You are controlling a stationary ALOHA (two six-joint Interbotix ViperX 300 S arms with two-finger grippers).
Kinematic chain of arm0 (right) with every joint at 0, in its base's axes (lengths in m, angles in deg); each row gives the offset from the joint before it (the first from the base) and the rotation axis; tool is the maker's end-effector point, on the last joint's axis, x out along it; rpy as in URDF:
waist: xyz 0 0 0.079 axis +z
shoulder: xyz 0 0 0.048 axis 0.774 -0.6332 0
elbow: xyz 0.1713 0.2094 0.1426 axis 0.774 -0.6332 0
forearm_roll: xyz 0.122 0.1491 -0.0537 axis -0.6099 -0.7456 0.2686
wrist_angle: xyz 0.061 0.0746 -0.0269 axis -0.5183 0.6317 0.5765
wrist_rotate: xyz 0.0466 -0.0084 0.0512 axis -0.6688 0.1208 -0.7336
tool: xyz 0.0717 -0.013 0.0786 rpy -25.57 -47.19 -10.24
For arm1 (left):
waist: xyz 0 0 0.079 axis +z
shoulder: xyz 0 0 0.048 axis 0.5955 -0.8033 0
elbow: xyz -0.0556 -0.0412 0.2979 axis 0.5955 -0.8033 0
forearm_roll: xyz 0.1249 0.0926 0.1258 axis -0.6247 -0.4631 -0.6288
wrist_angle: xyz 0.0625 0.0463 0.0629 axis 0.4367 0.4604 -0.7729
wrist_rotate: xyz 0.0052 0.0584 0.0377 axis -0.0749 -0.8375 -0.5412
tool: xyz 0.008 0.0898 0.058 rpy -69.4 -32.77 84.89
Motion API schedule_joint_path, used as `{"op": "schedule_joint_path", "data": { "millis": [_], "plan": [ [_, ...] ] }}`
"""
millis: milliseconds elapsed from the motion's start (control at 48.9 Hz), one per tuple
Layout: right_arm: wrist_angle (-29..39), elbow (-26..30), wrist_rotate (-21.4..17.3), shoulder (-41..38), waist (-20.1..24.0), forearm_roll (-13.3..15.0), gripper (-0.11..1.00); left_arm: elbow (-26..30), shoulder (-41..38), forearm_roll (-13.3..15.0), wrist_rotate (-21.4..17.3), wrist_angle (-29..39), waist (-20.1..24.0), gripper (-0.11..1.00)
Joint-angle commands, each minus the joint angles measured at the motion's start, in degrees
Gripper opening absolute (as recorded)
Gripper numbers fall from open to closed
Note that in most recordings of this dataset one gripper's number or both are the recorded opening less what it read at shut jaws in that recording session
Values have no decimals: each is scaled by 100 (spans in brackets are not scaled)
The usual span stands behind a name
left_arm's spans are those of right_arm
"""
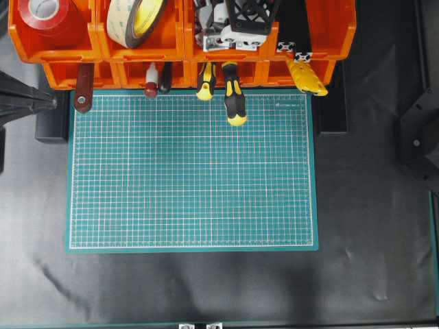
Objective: Pick corner brachets from container rack with right arm.
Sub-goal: 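Close the right gripper on a silver corner bracket, then lift the bracket out of the bin and carry it over the mat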
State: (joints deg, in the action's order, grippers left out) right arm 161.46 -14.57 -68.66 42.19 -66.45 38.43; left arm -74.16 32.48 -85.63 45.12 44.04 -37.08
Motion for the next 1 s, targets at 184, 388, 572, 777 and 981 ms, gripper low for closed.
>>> {"op": "schedule_joint_path", "data": {
  "millis": [184, 388, 572, 777, 981],
  "plan": [
    [202, 237, 9, 35, 0, 114, 44, 149, -18, -18, 26, -26, 0, 0],
    [229, 378, 9, 35, 79, 141, 44, 149, -18, -18, 26, -18, 9, 0],
    [439, 598, -9, -9, 141, 158, 44, 149, -18, -18, 18, -26, 9, 0],
    [554, 738, -62, -105, 158, 176, 44, 149, -18, -18, 18, -18, 9, 0],
    [747, 1107, -79, -123, 220, 308, 44, 167, 62, -18, 18, -18, 9, 0]
  ]
}}
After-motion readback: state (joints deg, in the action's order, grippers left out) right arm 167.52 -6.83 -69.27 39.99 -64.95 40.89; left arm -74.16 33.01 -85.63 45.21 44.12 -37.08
